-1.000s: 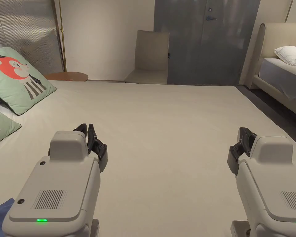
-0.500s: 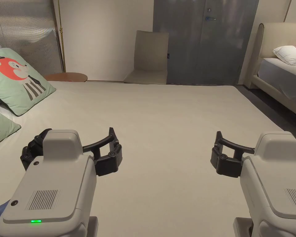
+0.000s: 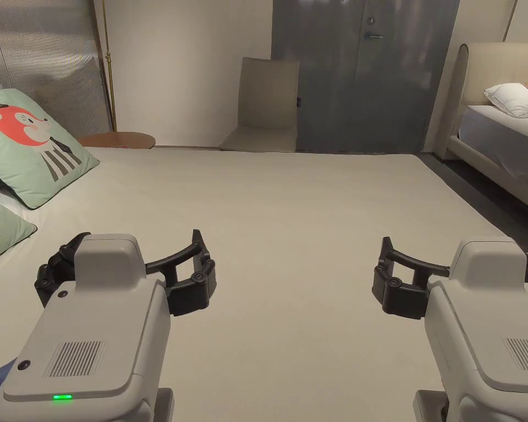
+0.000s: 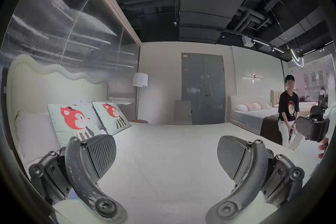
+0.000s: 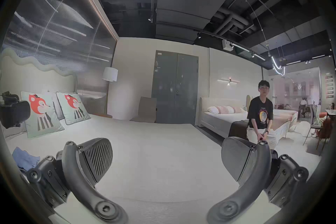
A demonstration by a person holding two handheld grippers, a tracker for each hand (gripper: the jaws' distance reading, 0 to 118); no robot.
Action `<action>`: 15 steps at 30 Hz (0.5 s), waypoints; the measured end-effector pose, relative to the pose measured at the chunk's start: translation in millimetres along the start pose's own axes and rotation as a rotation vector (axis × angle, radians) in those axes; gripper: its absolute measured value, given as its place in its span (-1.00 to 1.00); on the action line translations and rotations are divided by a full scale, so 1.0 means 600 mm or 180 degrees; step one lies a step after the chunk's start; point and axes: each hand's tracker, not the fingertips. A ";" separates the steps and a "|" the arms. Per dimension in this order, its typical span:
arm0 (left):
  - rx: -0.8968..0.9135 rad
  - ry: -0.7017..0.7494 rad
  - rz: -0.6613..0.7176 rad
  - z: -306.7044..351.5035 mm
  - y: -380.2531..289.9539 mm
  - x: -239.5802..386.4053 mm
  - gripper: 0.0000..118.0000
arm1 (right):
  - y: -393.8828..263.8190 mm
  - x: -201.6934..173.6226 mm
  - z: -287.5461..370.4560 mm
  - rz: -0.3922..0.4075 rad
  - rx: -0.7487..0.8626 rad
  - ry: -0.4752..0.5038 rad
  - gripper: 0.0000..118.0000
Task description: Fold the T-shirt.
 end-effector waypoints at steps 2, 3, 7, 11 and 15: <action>-0.0005 -0.0009 0.0003 0.001 0.000 0.000 0.88 | 0.000 0.000 0.001 0.0006 0.0004 -0.0001 0.99; -0.0015 -0.0015 0.0001 0.000 0.000 -0.001 0.88 | 0.000 -0.001 0.001 0.0009 -0.0004 0.0001 0.99; 0.0005 -0.0006 -0.0001 0.003 0.001 -0.002 0.88 | -0.002 -0.002 0.002 0.0019 -0.0025 0.0015 0.99; 0.0019 -0.0004 0.0018 0.005 0.003 -0.004 0.88 | -0.002 -0.003 0.004 0.0025 -0.0013 0.0002 0.99; 0.0051 -0.0013 -0.0017 0.007 0.005 -0.005 0.88 | 0.000 -0.006 0.005 0.0064 -0.0001 -0.0018 0.99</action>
